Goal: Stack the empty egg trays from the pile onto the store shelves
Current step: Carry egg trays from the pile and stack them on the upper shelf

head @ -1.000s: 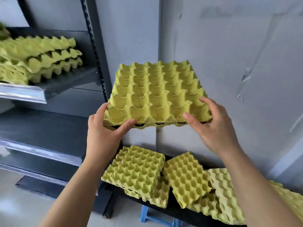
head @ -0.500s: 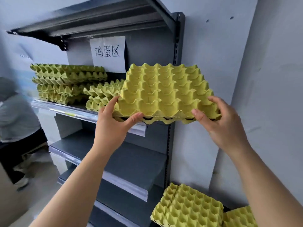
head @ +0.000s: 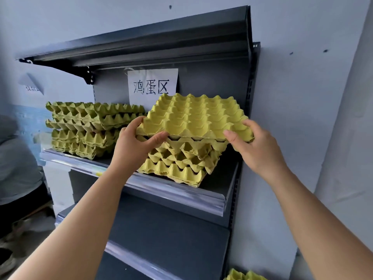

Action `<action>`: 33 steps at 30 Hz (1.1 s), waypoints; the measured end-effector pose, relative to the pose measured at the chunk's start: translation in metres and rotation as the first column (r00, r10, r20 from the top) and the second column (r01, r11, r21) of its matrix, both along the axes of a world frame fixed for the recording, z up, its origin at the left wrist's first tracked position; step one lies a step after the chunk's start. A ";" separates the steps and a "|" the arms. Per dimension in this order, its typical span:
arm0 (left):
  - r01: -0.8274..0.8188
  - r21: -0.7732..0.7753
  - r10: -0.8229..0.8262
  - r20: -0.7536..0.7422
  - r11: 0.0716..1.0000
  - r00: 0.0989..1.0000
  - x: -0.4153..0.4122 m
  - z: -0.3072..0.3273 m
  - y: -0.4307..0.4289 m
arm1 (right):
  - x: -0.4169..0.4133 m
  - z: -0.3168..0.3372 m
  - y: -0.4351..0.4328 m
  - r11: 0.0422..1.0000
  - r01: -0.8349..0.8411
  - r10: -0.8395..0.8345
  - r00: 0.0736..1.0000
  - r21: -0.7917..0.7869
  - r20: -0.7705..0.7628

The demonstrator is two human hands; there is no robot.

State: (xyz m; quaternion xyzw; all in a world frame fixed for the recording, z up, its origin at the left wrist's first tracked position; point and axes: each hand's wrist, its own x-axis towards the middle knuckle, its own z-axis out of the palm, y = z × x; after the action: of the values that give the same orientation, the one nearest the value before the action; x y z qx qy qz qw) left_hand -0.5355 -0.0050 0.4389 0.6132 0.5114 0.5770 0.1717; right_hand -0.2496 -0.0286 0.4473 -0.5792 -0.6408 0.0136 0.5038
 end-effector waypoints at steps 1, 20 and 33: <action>0.001 -0.004 -0.001 -0.006 1.000 1.000 -0.004 0.001 0.010 | -0.005 0.001 0.009 1.000 0.000 0.000 1.000 -0.007 0.007; 0.196 -0.012 -0.196 -0.148 0.980 0.969 -0.065 -0.011 0.145 | -0.077 -0.009 0.061 0.956 0.275 -0.253 0.949 -0.105 0.186; 0.137 -0.017 -0.135 -0.322 0.990 0.937 -0.076 -0.030 0.161 | -0.097 -0.023 0.053 0.906 0.375 -0.342 0.922 -0.197 0.183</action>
State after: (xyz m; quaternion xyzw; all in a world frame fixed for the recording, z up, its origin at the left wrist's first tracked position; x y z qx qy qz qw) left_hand -0.6118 0.1561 0.4089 0.7336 0.4873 0.4572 0.1238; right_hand -0.3463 0.0246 0.4245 -0.7406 -0.5520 -0.0476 0.3802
